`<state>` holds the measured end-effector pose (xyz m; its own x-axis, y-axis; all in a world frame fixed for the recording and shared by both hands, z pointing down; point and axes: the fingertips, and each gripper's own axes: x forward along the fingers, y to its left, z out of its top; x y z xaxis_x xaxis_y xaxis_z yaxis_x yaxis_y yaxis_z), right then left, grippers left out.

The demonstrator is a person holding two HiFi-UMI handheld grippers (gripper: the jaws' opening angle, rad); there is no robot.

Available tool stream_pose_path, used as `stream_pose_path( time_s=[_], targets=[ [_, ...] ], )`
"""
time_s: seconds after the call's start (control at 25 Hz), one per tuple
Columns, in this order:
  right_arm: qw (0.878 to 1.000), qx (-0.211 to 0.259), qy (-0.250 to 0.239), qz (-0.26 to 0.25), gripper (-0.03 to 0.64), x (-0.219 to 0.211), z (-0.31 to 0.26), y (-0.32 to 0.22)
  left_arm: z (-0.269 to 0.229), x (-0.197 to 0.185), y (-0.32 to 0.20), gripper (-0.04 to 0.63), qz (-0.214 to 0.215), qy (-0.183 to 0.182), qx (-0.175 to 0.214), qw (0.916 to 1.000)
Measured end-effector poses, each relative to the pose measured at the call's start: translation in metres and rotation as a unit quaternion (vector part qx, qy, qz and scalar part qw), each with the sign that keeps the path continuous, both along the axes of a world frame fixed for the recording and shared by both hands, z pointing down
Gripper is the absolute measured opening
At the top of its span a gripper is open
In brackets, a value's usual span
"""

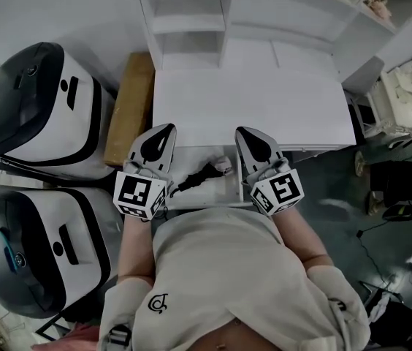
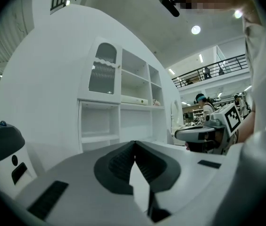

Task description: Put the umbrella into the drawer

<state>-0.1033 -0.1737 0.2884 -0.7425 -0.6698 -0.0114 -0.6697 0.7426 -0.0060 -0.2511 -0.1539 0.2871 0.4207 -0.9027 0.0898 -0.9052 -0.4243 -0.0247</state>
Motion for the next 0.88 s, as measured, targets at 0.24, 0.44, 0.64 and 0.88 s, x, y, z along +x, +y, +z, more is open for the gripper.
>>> stream_pose_path(
  time_s=[0.24,0.44,0.64,0.88],
  targets=[
    [1.0,0.004,0.013,0.011,0.005,0.002,0.0,-0.003,-0.001,0.002,-0.004,0.012,0.009,0.0,0.001,1.0],
    [1.0,0.0,0.017,0.019,0.005,0.003,0.002,-0.004,0.0,0.001,-0.006,0.012,0.011,0.002,0.0,0.9999],
    [1.0,-0.004,0.017,0.02,0.005,0.002,0.006,-0.004,0.004,0.002,-0.006,0.012,0.012,0.002,-0.006,0.9999],
    [1.0,-0.013,0.012,0.021,0.005,0.001,0.011,-0.006,0.005,0.0,-0.006,0.012,0.013,0.004,-0.006,0.9999]
  ],
)
